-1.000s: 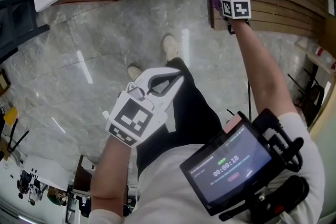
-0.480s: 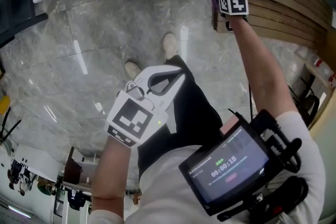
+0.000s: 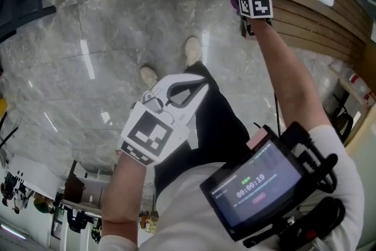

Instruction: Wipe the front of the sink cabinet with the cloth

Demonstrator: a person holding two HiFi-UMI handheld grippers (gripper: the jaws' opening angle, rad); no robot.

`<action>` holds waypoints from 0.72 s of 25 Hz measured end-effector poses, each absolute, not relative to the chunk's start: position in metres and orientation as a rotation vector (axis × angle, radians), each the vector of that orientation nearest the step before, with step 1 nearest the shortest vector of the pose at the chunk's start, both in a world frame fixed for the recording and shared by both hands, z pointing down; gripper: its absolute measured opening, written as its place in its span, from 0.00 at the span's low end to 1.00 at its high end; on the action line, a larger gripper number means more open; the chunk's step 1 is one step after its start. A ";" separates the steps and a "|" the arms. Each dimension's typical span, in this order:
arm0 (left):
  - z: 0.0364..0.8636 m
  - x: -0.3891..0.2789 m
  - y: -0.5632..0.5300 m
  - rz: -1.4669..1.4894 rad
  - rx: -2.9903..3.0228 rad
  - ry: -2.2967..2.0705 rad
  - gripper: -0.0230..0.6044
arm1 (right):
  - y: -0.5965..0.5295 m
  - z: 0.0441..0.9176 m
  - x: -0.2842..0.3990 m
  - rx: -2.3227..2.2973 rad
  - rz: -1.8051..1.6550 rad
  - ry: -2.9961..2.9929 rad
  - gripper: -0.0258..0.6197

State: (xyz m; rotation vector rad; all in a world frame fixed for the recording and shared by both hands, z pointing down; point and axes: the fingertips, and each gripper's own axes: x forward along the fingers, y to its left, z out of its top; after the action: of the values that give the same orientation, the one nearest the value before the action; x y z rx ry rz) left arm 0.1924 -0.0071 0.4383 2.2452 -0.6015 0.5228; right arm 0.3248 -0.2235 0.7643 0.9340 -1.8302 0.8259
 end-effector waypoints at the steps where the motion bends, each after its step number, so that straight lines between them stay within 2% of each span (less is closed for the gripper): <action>1: 0.437 0.189 -0.007 0.520 2.244 -0.605 0.04 | -0.224 0.764 0.319 0.926 0.822 -1.833 0.15; 18: 0.430 0.144 0.018 0.485 2.220 -0.687 0.04 | -0.210 0.759 0.235 0.849 0.789 -1.891 0.15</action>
State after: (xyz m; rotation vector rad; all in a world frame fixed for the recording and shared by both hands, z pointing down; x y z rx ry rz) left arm 0.1440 0.0180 0.4304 2.2204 -0.6873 0.4849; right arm 0.2354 -0.2099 0.7591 0.8492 -1.8913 0.7887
